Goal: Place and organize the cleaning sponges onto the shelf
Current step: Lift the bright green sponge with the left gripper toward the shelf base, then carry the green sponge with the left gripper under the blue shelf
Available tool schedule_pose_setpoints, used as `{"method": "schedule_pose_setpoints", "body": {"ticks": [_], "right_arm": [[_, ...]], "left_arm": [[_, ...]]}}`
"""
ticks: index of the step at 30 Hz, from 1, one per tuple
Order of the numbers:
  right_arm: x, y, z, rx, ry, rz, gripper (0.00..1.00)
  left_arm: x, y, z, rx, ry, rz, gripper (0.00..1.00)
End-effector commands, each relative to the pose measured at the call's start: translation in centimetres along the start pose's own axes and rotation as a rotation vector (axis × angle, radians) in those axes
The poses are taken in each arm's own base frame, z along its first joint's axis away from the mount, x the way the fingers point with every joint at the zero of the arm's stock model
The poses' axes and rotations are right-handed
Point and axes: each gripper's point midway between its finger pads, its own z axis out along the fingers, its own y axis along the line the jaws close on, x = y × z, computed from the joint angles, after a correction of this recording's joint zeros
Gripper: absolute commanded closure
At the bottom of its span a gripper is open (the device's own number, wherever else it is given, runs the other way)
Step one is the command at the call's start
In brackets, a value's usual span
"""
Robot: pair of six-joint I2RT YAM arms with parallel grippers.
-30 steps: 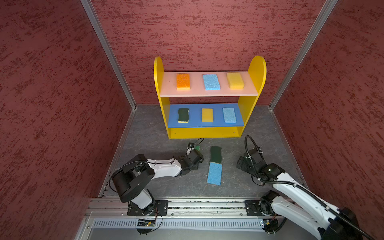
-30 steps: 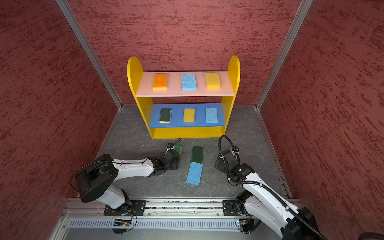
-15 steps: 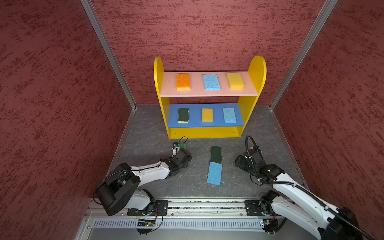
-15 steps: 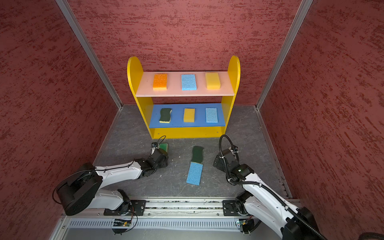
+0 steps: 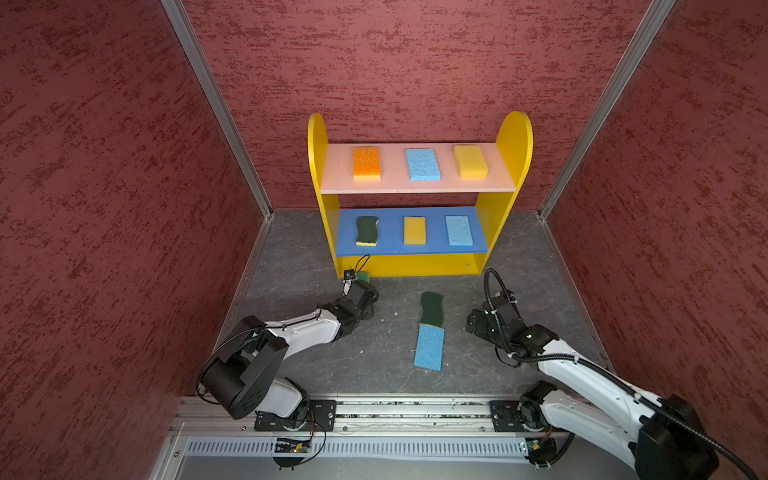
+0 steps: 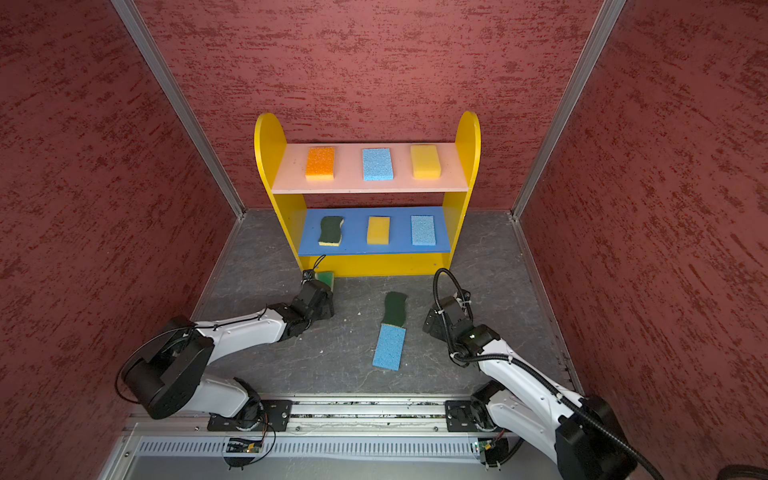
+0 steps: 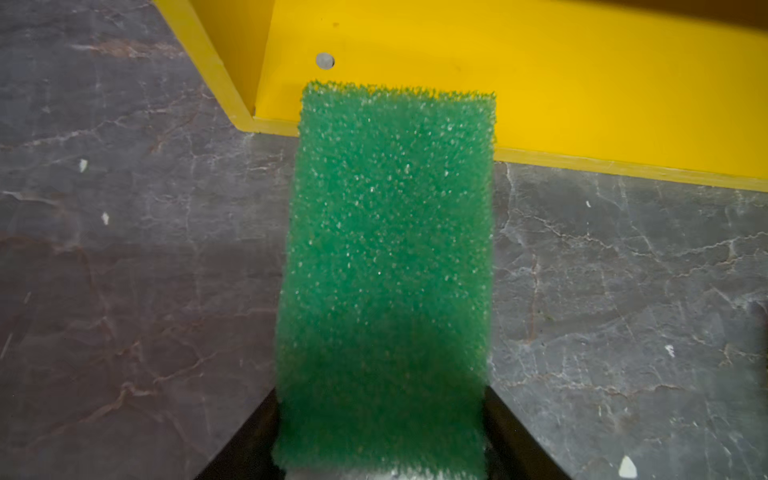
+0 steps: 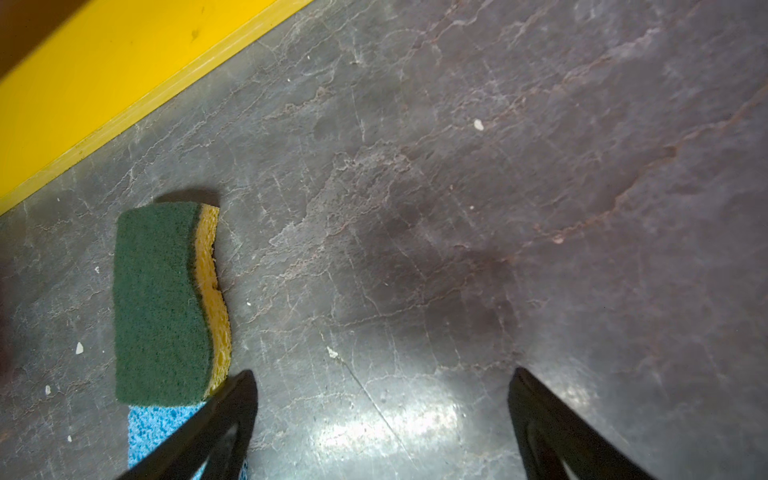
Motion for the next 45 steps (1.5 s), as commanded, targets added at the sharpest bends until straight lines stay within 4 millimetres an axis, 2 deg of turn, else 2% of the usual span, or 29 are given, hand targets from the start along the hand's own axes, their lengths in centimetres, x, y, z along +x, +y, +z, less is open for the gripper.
{"method": "schedule_pose_setpoints", "body": {"ticks": [1,17,27,45], "right_arm": [[-0.7,0.7,0.2,-0.032,-0.033,-0.002,0.05],[-0.9,1.0,0.5,-0.043,-0.044,-0.015,0.05],[-0.8,1.3,1.4,-0.041,-0.033,-0.026,0.05],[-0.4,1.8,2.6,-0.044,-0.013,-0.036,0.05]], "left_arm": [[-1.8,-0.9,0.4,0.022,-0.041,0.014,0.35],[-5.7,-1.0,2.3,0.007,-0.107,0.017,0.35],[-6.7,-1.4,4.1,-0.002,-0.120,0.023,0.34],[-9.0,-1.8,5.9,0.008,-0.154,-0.002,0.34]]}}
